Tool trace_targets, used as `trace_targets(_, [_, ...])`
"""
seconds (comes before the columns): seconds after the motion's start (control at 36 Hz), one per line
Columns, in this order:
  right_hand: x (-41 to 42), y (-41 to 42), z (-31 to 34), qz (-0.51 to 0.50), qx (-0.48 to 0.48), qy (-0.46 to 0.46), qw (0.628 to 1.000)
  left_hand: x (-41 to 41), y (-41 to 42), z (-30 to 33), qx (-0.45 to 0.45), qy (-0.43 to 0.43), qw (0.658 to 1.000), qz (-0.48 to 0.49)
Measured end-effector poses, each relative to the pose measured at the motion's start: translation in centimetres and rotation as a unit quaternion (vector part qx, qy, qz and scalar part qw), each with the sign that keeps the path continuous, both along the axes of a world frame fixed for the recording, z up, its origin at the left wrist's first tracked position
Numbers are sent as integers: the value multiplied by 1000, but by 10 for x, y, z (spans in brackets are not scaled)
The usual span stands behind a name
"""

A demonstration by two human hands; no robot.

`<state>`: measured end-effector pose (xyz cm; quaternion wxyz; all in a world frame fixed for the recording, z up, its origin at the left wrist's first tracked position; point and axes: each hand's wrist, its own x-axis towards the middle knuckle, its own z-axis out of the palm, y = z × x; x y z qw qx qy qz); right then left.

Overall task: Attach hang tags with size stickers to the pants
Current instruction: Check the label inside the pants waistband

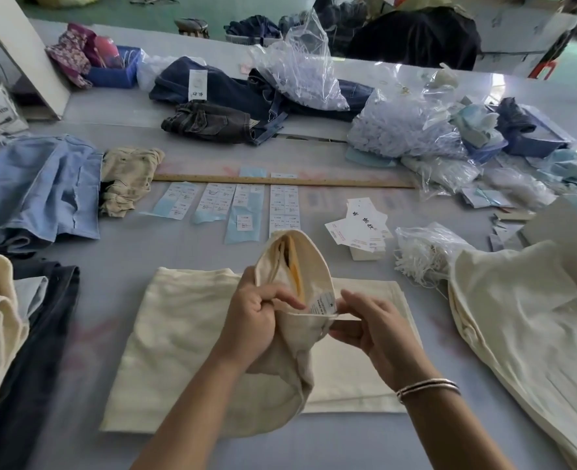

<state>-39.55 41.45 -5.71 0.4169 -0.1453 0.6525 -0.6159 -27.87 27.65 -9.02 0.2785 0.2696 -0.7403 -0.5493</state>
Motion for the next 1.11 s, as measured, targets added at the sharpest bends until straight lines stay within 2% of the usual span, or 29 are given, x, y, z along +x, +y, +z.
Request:
trace_targets(0.19, [-1,0,2,31,35,58,997,-1,5,-1,-19,-8,999,-28])
trace_targets(0.44, [5,1,1,-16,8,-104,994,7,1,-3,-49,-9,999,-1])
trace_targets(0.83, [30,-6,-7,-45,-45,-191,980,27,-9,-4,-45,21,998,-33])
trace_targets(1.03, [30,2,-11,-100,-41,-165,980,23,1,-2,-1,33,998,-58])
trace_targets(1.11, [11,19,-20,-195,-8,-187,963,13,23,-8,108,55,977,-177])
